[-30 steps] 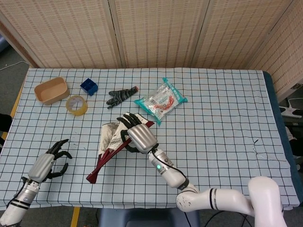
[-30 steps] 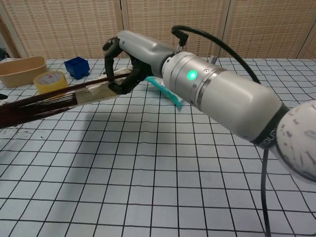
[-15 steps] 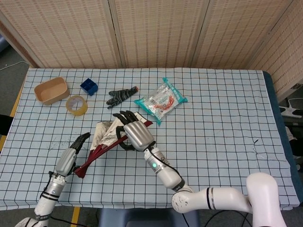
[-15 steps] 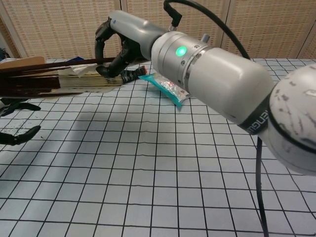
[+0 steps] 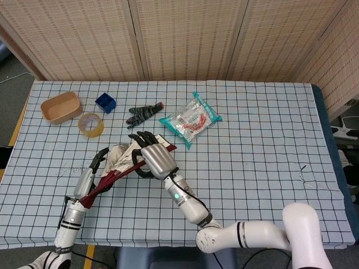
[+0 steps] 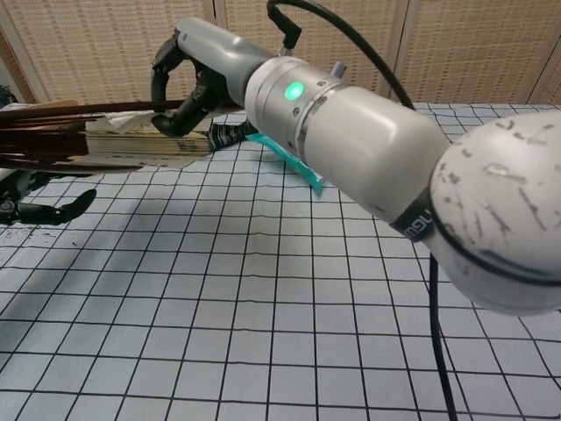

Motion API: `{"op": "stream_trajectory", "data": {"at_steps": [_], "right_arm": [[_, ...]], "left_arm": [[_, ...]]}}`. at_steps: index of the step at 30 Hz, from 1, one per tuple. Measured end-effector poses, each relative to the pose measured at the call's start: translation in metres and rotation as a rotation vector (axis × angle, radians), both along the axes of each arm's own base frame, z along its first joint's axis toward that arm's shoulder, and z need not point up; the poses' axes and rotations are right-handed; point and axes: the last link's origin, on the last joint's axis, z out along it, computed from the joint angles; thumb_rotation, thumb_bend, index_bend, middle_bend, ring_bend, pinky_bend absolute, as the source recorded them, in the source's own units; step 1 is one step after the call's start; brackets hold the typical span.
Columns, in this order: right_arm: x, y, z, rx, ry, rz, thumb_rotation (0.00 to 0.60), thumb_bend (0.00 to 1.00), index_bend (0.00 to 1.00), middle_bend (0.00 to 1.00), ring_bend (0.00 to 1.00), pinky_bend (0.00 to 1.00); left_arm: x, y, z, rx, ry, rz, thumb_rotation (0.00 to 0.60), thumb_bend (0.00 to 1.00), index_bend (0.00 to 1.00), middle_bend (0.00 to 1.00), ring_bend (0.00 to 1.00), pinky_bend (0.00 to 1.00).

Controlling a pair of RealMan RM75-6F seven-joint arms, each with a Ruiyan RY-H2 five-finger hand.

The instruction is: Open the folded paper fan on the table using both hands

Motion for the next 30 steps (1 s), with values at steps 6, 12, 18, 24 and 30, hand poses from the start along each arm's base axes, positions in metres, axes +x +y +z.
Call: {"op": "stream_trajectory", "data": {"at_steps": [6,12,18,24,30], "right_arm": [[0.006,0.002,-0.005,0.009,-0.018,0.001,0.6,0.51,0.74,0.09,0.0,0.0],[0.006,0.002,-0.002,0.0,-0.024,0.006,0.6,0.51,0.73,0.09,0.0,0.0],[0.004,0.0,0.006,-0.01,-0.037,0.006,0.6,0.51,0.73,0.09,0.0,0.0],[-0.004,-0.002,0.014,-0.022,-0.029,0.007,0.6,0.51,0.73,0.09,0.0,0.0],[-0.015,-0.003,0.028,-0.057,-0.015,0.019,0.6,0.51,0.73,0.09,0.0,0.0]], "left_arm": [[0.015,0.005,-0.001,0.038,-0.137,0.044,0.6,0.44,0.44,0.01,0.0,0.17],[0.014,0.008,-0.005,0.065,-0.136,0.095,0.6,0.54,0.69,0.14,0.01,0.19],[0.009,0.012,-0.003,0.091,-0.094,0.125,0.6,0.55,0.72,0.18,0.03,0.19],[0.006,0.017,0.004,0.135,-0.081,0.142,0.6,0.55,0.72,0.19,0.04,0.2],[-0.004,0.023,0.016,0.188,-0.027,0.15,0.6,0.54,0.7,0.2,0.06,0.2]]}}
